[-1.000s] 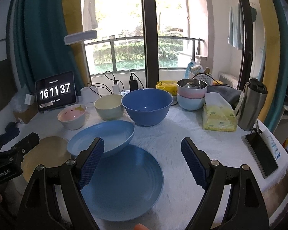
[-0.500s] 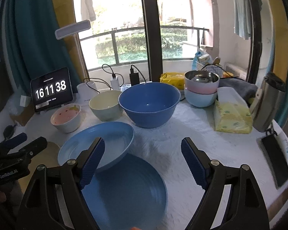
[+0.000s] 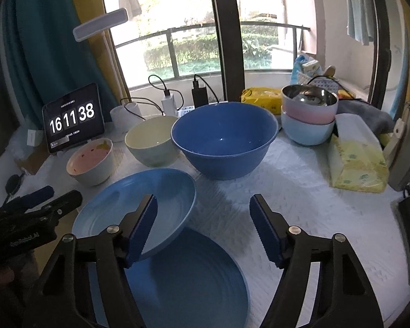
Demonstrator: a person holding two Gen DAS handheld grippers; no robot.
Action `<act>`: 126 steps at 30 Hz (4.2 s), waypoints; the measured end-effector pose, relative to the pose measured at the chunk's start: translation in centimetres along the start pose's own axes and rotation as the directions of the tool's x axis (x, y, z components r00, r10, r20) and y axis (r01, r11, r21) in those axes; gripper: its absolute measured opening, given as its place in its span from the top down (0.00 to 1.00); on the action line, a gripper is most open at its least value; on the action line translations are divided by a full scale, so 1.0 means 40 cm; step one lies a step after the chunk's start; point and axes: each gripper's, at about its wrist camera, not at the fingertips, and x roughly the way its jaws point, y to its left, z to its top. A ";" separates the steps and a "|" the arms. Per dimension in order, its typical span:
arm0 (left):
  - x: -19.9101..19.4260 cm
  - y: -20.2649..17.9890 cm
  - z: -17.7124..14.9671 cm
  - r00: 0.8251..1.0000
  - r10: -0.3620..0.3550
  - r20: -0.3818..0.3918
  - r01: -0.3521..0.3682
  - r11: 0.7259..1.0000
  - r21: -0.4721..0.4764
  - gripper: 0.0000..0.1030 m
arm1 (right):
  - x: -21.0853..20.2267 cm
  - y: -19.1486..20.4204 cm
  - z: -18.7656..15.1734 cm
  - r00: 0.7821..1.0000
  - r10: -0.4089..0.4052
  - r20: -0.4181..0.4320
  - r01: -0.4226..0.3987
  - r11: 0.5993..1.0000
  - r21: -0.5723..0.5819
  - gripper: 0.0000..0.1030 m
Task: Organize plates and bowls
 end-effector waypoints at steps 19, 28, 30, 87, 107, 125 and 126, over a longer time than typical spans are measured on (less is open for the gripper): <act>0.112 0.010 -0.003 0.992 0.032 -0.118 -0.034 0.999 -0.015 0.23 | 0.131 0.010 -0.020 0.989 0.032 -0.145 -0.034 0.999 -0.009 0.47; 0.120 0.007 0.000 0.991 0.030 -0.130 -0.032 0.999 -0.014 0.24 | 0.150 0.004 -0.030 0.984 0.027 -0.175 -0.030 0.999 -0.017 0.53; 0.123 0.009 0.000 0.990 0.028 -0.136 -0.030 0.999 -0.016 0.32 | 0.154 0.005 -0.030 0.984 0.027 -0.178 -0.031 0.999 -0.019 0.56; -0.012 -0.026 -0.056 0.995 -0.005 -0.101 0.006 1.000 0.011 0.73 | 0.008 0.019 -0.057 0.995 -0.009 -0.104 0.008 1.000 -0.005 0.79; -0.069 -0.067 -0.128 0.993 -0.014 -0.121 0.021 0.998 0.055 0.73 | -0.070 -0.005 -0.123 0.995 -0.028 -0.094 0.030 0.999 0.026 0.78; -0.065 -0.094 -0.191 0.985 -0.007 -0.173 0.022 0.996 0.085 0.73 | -0.085 -0.026 -0.183 0.992 -0.040 -0.119 0.047 0.998 0.052 0.78; -0.065 -0.095 -0.192 0.985 -0.007 -0.175 0.022 0.996 0.087 0.73 | -0.084 -0.027 -0.184 0.992 -0.041 -0.120 0.048 0.997 0.054 0.78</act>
